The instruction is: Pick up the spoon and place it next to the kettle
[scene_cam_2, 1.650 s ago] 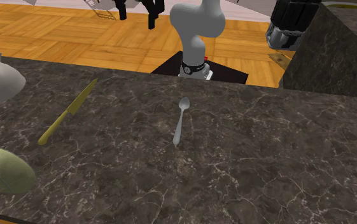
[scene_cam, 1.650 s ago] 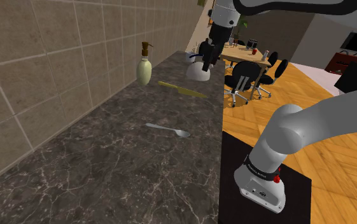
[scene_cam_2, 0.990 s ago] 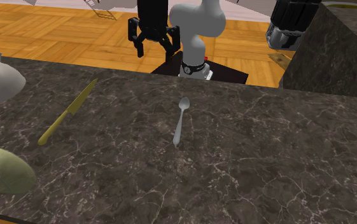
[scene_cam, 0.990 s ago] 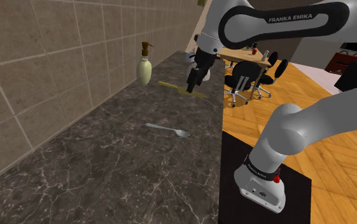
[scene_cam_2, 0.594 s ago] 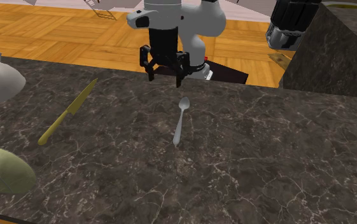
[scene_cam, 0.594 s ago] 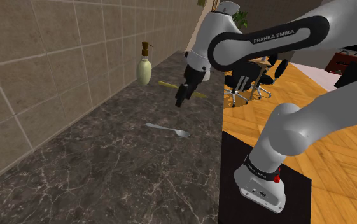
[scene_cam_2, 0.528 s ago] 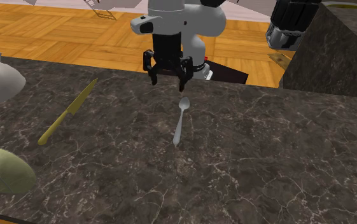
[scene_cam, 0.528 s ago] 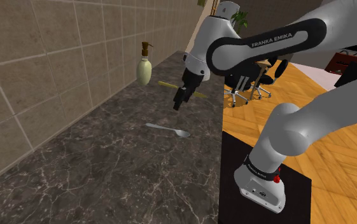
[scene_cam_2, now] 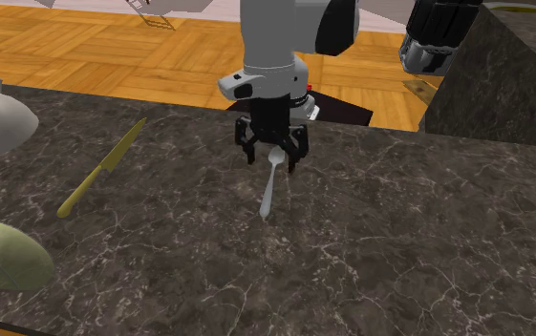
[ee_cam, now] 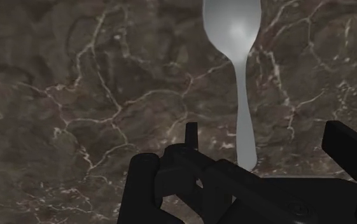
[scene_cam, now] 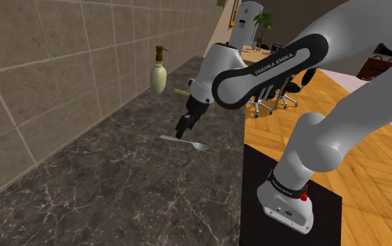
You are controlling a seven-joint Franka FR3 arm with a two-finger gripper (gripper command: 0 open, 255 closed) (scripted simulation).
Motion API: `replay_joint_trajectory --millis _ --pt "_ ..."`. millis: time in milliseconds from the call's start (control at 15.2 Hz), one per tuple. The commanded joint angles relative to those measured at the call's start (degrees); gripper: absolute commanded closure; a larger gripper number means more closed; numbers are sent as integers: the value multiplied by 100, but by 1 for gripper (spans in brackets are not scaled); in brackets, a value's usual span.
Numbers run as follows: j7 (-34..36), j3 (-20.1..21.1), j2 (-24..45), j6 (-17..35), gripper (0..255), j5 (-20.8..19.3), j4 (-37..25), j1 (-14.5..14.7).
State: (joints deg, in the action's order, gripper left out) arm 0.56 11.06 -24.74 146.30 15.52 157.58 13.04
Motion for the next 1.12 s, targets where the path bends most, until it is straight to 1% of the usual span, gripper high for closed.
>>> replay_joint_trajectory --millis 0,264,792,858,1056 --pt "-13 25 199 241 0 43 26 25" --pt "-47 67 638 713 0 100 55 53" --pt "-46 66 637 711 0 99 55 53" --pt "-46 66 637 711 255 99 55 53" --pt "-46 66 637 711 255 99 55 53"
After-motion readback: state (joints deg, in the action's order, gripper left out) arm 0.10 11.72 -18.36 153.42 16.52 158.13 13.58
